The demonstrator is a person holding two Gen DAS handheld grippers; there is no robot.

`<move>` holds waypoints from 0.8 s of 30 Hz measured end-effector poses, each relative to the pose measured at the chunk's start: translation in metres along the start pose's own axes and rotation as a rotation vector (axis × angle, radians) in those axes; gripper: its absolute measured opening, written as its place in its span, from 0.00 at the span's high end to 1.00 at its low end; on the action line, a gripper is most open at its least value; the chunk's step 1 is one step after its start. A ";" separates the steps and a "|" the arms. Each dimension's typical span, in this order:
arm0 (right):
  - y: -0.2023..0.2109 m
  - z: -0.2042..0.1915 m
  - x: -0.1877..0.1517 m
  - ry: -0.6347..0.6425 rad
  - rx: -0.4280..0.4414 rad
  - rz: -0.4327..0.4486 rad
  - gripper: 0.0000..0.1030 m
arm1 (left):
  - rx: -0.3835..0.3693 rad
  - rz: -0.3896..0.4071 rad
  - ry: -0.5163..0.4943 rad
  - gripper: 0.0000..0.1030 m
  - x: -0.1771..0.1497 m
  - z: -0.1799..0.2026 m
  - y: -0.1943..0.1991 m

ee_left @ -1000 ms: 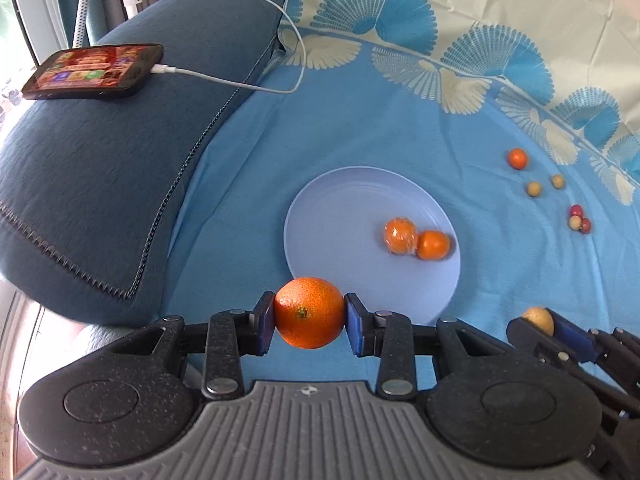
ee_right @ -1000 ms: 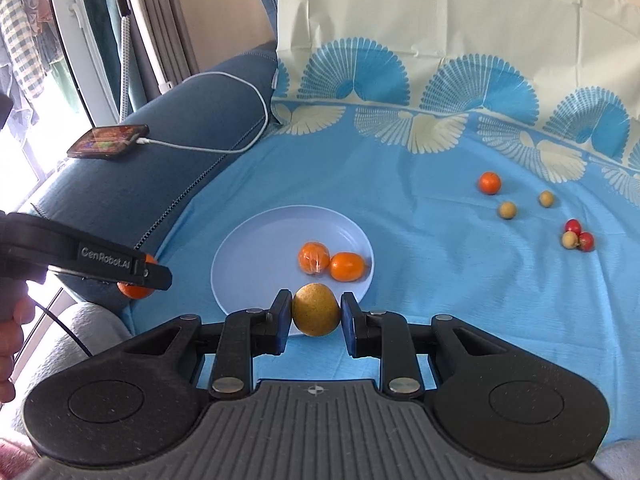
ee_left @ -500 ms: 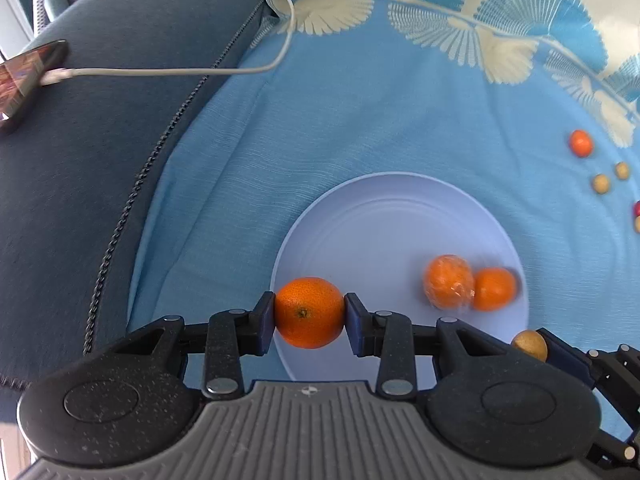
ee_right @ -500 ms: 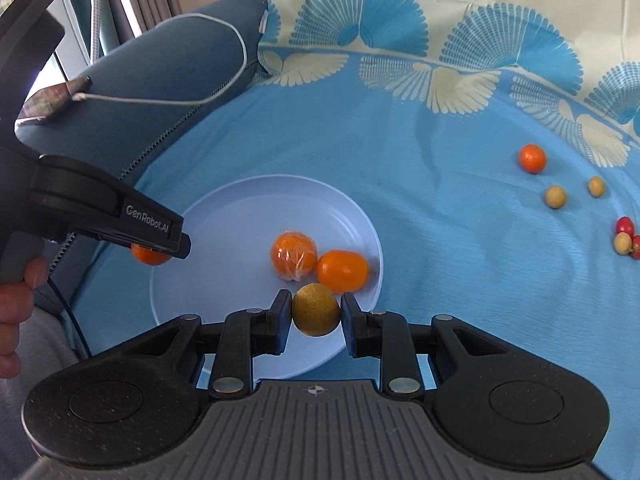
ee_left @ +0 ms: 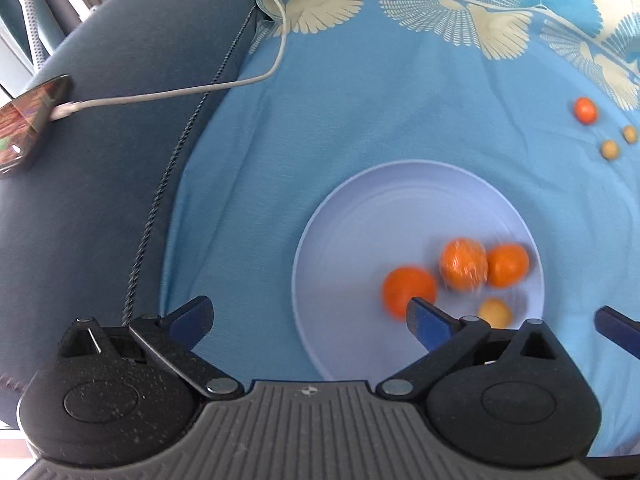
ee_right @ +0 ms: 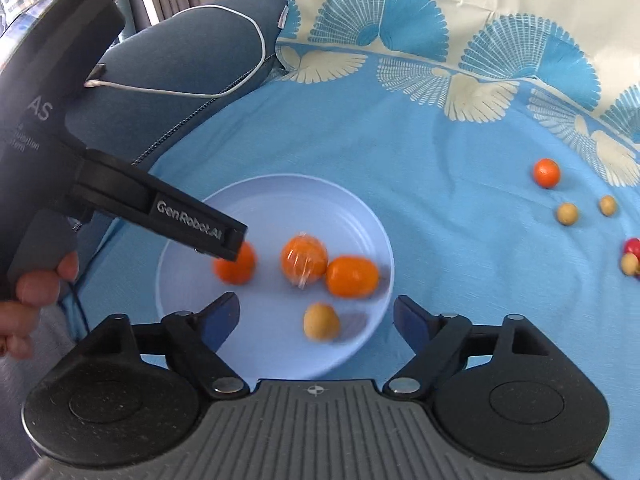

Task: Organize fruits
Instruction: 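Open the right tool over the plate while the left tool releases the orange, then lift both tools back from the plate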

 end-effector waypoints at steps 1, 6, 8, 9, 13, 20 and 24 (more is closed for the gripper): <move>0.007 -0.002 -0.003 -0.009 -0.004 0.004 0.15 | -0.004 -0.003 0.004 0.00 -0.005 -0.003 0.007; 0.048 -0.016 -0.017 -0.063 -0.010 0.030 0.10 | -0.015 0.007 0.013 0.00 -0.034 -0.015 0.043; 0.064 -0.023 -0.021 -0.076 -0.015 0.048 0.09 | -0.012 0.024 0.016 0.00 -0.046 -0.021 0.057; 0.072 -0.027 -0.024 -0.079 -0.020 0.062 0.08 | -0.013 0.030 0.019 0.00 -0.052 -0.024 0.065; 0.107 -0.042 -0.033 -0.053 -0.050 0.132 0.04 | -0.027 0.048 0.049 0.00 -0.076 -0.034 0.088; 0.162 -0.070 -0.045 0.052 -0.102 0.252 0.01 | -0.021 0.075 0.088 0.00 -0.119 -0.038 0.122; 0.185 -0.080 -0.052 0.087 -0.124 0.290 0.01 | -0.021 0.108 0.096 0.00 -0.132 -0.040 0.138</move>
Point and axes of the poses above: each gripper's, at about its wrist camera, not at the fingertips, and y roughly against the way its jaws point, z to its right, x to its top, the point moved 9 cm from there along -y, roughly the way its jaws point, and after that the axes turned 15 degrees about x, right-handed, at the moved point
